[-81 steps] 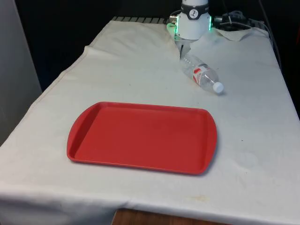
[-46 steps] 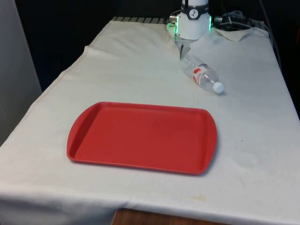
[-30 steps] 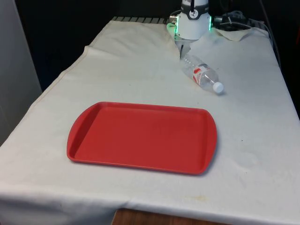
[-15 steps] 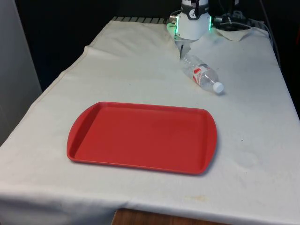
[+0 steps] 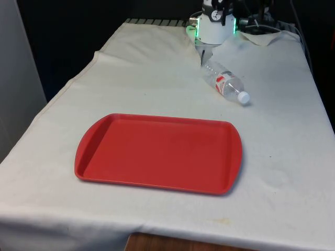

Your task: Place the bottle upright on the tray.

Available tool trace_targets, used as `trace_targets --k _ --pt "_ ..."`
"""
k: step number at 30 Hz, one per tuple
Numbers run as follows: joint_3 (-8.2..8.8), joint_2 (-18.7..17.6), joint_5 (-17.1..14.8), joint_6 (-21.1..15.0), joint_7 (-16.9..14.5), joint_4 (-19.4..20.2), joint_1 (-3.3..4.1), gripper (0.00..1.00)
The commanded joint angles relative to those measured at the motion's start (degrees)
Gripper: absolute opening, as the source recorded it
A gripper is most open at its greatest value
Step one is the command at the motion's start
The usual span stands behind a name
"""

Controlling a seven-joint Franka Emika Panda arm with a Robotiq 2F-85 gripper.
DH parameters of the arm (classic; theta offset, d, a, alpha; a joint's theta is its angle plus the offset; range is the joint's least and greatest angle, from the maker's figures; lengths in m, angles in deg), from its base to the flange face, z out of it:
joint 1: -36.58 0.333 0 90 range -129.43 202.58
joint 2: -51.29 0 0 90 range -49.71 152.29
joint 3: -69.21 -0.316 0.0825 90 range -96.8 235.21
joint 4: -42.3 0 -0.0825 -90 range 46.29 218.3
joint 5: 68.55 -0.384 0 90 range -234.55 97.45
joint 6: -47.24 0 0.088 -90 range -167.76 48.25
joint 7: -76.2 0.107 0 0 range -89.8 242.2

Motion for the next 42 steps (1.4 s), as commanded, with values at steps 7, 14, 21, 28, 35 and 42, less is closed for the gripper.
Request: trace_targets --k 7,14,21,28,35,42 --pt "-0.74 0.4 -0.34 -3.32 -0.52 2.81 0.11 1.0" --pt "-1.43 0.34 -0.34 -5.44 -0.86 4.76 0.11 1.0" --pt "-2.18 0.23 -0.34 -7.51 -1.09 6.53 0.11 1.0" --pt "-2.86 -0.06 -0.06 -8.71 -1.15 7.85 0.0 1.0" --pt "-3.78 -1.89 0.23 -10.14 -0.97 8.19 0.06 1.0" --pt "-4.35 -3.27 0.52 -9.8 -0.86 7.96 0.06 1.0"
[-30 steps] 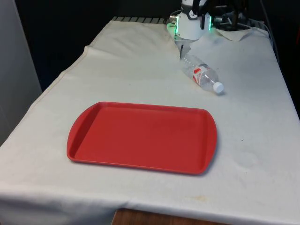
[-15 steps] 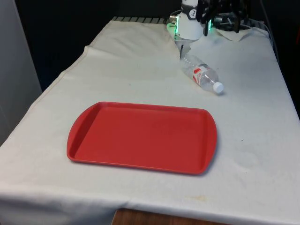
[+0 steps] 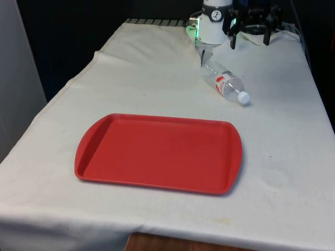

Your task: Place the bottle upright on the tray.

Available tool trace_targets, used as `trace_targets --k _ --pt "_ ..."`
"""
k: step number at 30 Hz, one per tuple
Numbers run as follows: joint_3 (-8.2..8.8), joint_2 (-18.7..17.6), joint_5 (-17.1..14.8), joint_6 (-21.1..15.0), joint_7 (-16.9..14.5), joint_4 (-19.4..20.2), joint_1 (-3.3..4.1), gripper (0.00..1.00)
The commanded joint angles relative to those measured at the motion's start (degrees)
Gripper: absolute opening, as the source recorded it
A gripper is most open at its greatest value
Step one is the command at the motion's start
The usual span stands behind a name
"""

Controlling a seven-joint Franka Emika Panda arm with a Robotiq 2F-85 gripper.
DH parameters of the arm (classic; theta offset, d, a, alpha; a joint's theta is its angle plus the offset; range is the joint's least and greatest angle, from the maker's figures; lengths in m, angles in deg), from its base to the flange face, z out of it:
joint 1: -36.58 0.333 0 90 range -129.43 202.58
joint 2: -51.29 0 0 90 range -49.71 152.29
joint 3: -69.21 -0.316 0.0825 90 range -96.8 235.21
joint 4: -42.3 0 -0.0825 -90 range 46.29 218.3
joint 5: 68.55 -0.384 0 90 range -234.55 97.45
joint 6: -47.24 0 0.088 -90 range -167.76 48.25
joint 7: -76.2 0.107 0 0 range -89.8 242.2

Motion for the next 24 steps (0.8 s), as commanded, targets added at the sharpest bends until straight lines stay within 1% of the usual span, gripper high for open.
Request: trace_targets --k 1,3,4,5,11,12,13,15,17,18,20,21,22,23,24 --pt "-0.11 -0.4 0.4 0.06 0.4 -0.17 0.06 1.0" --pt "-0.4 -1.03 0.52 0.4 0.46 -0.4 0.06 1.0" --pt "-0.29 -0.69 0.06 0.11 0.0 -0.17 0.0 1.0" --pt "-0.46 -1.2 0.57 0.52 0.46 -0.46 0.06 1.0" --pt "-0.92 -2.46 0.97 2.01 0.57 -1.32 0.06 1.0" --pt "-0.86 -2.12 0.34 1.2 0.0 -0.86 0.0 1.0" --pt "-0.92 -2.58 1.03 2.41 0.57 -1.49 0.06 1.0" --pt "-1.09 -3.09 1.09 3.78 0.74 -2.23 0.11 1.0" --pt "-1.15 -3.27 1.09 4.18 0.74 -2.46 0.06 1.0" --pt "-1.32 -3.67 1.09 5.33 0.86 -3.15 0.11 1.0" --pt "-1.43 -4.13 1.03 6.42 0.97 -3.78 0.11 1.0" --pt "-1.43 -3.78 0.4 5.84 0.29 -3.5 0.0 1.0" --pt "-1.43 -4.01 0.4 6.42 0.34 -3.84 0.0 1.0" --pt "-1.55 -4.58 0.97 7.68 1.09 -4.58 0.11 1.0" --pt "-1.66 -5.1 0.97 8.88 1.15 -5.39 0.11 1.0"
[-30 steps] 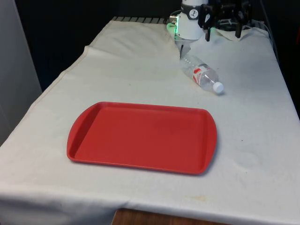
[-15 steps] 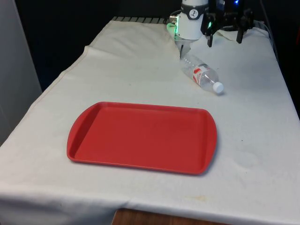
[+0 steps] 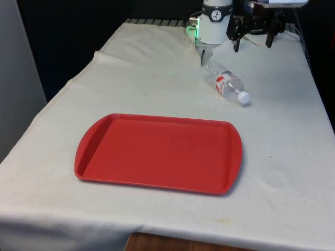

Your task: Place the bottle upright on the tray.

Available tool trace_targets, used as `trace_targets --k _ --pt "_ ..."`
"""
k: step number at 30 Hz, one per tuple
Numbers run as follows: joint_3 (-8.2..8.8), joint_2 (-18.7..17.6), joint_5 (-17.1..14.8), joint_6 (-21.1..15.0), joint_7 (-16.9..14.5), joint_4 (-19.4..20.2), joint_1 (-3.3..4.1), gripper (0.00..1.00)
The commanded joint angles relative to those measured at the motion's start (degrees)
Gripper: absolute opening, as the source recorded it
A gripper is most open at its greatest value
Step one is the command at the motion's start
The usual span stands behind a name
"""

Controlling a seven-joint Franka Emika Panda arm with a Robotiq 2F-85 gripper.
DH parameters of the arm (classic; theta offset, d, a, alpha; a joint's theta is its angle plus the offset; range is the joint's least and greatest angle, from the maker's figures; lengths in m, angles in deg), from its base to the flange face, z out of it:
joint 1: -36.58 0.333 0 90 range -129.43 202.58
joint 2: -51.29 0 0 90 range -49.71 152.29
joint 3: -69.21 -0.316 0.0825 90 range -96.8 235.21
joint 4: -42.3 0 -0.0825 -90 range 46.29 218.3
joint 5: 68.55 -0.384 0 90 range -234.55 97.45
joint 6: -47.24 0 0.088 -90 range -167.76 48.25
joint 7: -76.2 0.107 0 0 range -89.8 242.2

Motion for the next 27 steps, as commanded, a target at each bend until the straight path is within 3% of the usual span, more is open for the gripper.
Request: trace_targets --k 1,8,27 --pt "-0.06 -0.57 0.57 1.15 0.57 -0.69 0.06 1.0" --pt "-0.06 -2.29 0.52 4.64 0.52 -3.15 0.11 1.0" --pt "-0.29 -5.61 0.63 6.65 0.63 -5.27 0.17 1.0"
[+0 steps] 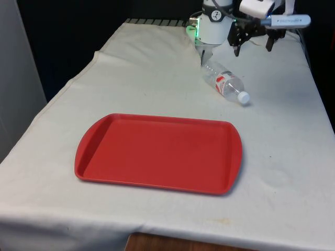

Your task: Place the bottle upright on the tray.

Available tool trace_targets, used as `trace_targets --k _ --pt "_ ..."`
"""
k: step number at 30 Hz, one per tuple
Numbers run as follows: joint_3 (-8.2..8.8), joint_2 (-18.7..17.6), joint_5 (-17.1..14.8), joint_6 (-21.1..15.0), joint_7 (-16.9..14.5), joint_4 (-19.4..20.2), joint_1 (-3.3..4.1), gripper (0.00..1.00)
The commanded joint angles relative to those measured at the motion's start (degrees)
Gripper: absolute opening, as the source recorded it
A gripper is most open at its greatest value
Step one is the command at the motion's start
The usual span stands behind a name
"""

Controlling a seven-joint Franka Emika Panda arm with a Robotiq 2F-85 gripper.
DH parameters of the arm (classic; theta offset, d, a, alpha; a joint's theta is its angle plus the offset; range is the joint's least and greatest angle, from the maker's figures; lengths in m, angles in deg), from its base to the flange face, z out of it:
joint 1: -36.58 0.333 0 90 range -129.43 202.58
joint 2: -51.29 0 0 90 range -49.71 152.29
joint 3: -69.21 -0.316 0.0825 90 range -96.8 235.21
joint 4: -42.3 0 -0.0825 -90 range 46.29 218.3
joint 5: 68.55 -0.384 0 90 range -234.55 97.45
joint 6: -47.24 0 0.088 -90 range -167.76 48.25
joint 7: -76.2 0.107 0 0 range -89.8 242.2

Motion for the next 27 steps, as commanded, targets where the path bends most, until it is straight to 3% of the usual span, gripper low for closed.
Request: trace_targets --k 1,13,27 --pt "0.0 -0.46 0.57 0.63 0.63 -0.23 0.17 1.0" --pt "0.0 -2.06 1.03 1.49 0.52 -0.34 0.0 1.0" --pt "0.63 -6.3 3.32 2.75 1.55 -2.29 0.0 1.0"
